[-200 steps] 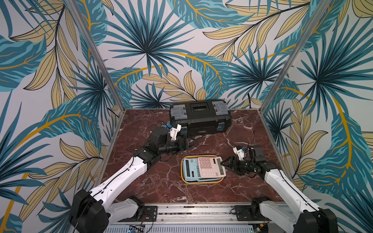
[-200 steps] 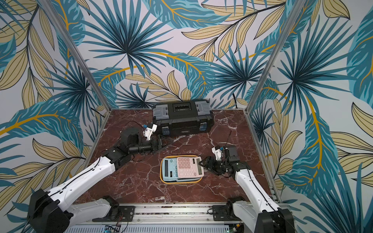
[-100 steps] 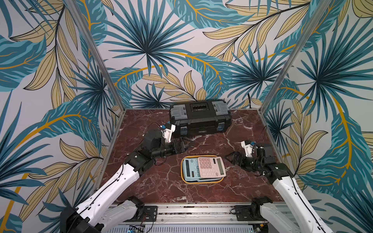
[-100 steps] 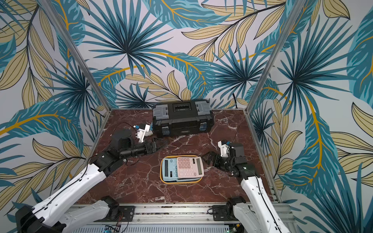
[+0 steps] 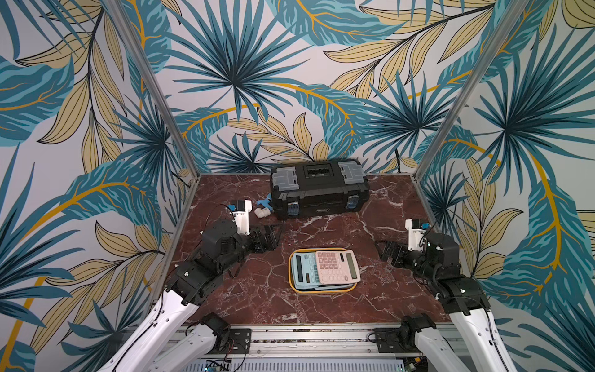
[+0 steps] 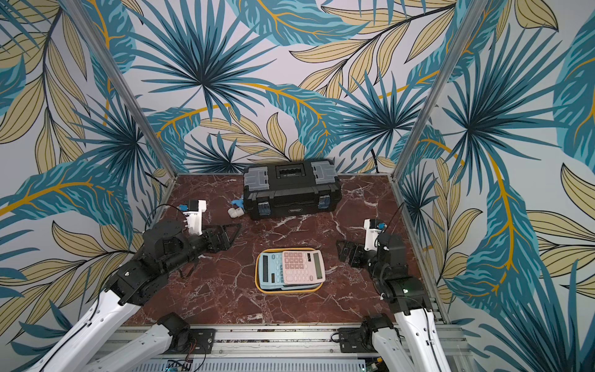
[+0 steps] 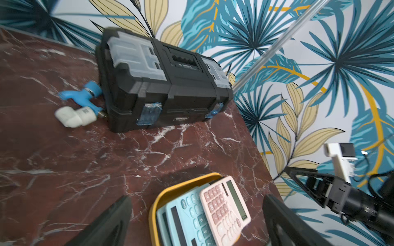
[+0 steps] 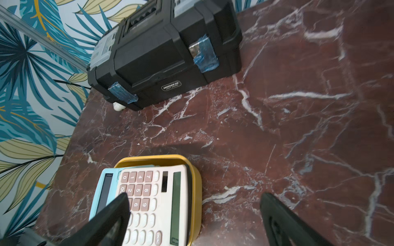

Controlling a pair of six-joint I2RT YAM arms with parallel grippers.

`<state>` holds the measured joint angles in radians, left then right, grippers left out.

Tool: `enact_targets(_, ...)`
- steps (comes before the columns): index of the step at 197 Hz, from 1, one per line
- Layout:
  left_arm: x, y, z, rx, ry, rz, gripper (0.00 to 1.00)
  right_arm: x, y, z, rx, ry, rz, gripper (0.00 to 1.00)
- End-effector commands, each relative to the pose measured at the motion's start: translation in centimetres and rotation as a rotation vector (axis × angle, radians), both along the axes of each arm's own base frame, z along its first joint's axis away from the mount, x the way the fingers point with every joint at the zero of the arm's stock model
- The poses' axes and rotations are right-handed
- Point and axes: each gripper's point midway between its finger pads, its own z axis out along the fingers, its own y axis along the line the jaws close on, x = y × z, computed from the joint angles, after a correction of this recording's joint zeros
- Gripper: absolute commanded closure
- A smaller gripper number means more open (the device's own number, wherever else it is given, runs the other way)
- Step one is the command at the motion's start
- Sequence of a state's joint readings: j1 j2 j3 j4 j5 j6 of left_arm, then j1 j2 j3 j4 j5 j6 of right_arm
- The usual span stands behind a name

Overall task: Put the calculator in the storage box
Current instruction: Place the calculator in the storage box, then reset both arms

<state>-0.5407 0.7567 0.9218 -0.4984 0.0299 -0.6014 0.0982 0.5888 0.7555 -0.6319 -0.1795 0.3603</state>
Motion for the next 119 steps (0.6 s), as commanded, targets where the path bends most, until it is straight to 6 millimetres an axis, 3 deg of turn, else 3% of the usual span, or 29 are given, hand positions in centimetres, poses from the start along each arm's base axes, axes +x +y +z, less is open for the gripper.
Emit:
enact_targets(1,0.5,2.7,2.6,0.088,-0.126,0.117,0.00,0.7,-2.1,0.7,-0.122,-0.099,-0.072,0.01)
enact_targets(26,1.2,3.6,2.5,0.144,-0.164,0.163,0.00,1.0,-3.3,0.7,-0.176,-0.155,-0.125,0.01)
enact_targets(64,2.3,3.9,1.6,0.220,-0.235,0.186,0.00,2.0,-4.7,-0.9,-0.235,-0.186,-0.191,0.01)
enact_targets(111,4.6,6.3,-1.8,0.293,-0.283,0.248,0.00,2.9,-6.7,-3.8,-0.297,-0.189,-0.299,0.00)
enact_targets(119,5.1,7.1,-2.7,0.298,-0.264,0.270,0.00,3.3,-6.9,-3.5,-0.297,-0.221,-0.317,0.01)
